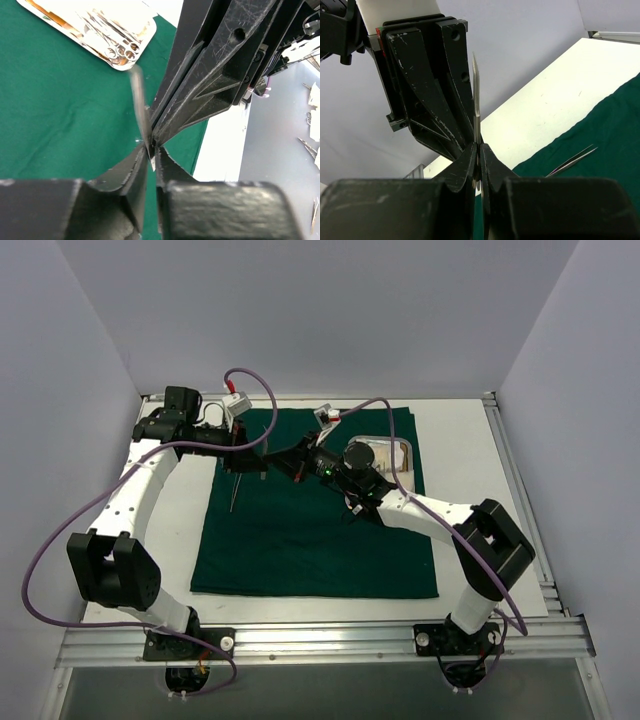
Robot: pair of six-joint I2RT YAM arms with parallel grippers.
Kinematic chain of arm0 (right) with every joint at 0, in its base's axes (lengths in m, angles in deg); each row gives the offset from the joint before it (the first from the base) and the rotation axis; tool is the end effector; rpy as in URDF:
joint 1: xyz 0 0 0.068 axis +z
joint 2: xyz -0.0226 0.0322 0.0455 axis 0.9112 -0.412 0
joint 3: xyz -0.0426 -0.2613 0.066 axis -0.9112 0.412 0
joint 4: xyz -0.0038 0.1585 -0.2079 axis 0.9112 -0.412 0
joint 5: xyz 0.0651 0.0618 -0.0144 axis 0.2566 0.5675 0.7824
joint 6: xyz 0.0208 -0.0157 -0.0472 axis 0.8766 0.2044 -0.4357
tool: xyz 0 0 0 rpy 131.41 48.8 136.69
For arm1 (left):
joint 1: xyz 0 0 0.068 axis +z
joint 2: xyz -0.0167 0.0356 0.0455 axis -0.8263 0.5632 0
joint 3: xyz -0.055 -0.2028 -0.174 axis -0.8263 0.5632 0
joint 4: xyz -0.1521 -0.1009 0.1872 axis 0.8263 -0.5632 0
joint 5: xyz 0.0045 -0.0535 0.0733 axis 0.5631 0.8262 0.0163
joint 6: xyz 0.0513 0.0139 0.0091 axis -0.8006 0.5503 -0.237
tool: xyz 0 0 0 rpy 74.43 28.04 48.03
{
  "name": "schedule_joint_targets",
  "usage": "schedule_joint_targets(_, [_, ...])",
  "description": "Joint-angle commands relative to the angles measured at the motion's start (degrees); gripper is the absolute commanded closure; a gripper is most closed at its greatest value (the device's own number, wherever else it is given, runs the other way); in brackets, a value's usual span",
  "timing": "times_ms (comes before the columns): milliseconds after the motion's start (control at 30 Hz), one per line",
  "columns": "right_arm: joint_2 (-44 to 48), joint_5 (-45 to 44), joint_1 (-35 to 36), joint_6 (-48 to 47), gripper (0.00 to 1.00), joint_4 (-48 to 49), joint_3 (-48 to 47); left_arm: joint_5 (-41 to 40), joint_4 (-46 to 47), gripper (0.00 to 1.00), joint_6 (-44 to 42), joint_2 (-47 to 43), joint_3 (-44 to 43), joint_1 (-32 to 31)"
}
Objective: Open and lay out the surgical kit
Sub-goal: Place the medical item in the surgical kit.
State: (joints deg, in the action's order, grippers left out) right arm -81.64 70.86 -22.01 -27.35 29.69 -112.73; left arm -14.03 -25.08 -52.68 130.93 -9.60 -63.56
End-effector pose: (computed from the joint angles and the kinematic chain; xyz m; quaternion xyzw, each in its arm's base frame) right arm 0.2617 0.2706 0.3120 -0.2194 0.5297 0.6105 0.5465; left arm 0.3105 -0.0744 0.3499 0.3638 0.7479 -0.4565 0.3160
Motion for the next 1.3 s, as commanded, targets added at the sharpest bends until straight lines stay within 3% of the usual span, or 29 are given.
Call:
schedule_joint_targets(0, [2.0, 1.8, 0.4, -0.4, 1.00, 6.1, -1.7, 3.3, 1.9, 0.84, 0.5, 0.3, -1.4, -0.5])
schedule_joint_targets(133, [1.9, 1.8, 0.4, 0.0, 1.00, 6.7, -1.6, 3.7, 1.9, 0.98, 0.6, -0.3, -1.2, -0.5])
schedule_joint_targets(400, [1.2, 1.6, 0.4, 0.6, 0.97, 5.8, -1.6, 1.2, 3.3, 0.98, 2.8, -1.6, 0.3, -0.5])
schedule_joint_targets(433, [1.3, 0.3, 0.4, 0.2, 0.83, 4.6, -1.7, -0.5, 3.9, 0.98, 4.0, -1.6, 0.7, -0.5])
schedule_joint_targets(633, [2.4, -7.3, 0.4, -2.7, 0.60, -5.7, -1.7, -21.4, 7.4, 0.98, 12.8, -0.1, 5.5, -0.3])
schedule_joint_targets(833, [4.9, -20.0, 0.4, -4.6, 0.58, -17.7, -1.1, -38.3, 9.4, 0.98, 18.3, 4.3, 9.6, -0.5])
schedule_joint_targets(967, [6.8, -25.3, 0.4, -5.3, 0.59, -22.7, 0.4, -43.2, 7.6, 0.98, 18.9, 10.6, 9.8, -2.1])
schedule_joint_targets(1133, [8.7, -33.9, 0.5, -4.5, 0.59, -28.0, 1.8, -53.8, 13.3, 0.98, 20.2, 15.3, 12.5, -5.1])
schedule_joint_targets(1267, [10.2, -35.3, 0.5, -4.8, 0.59, -29.1, 3.2, -55.2, 13.1, 0.98, 21.7, 19.6, 9.8, -5.2])
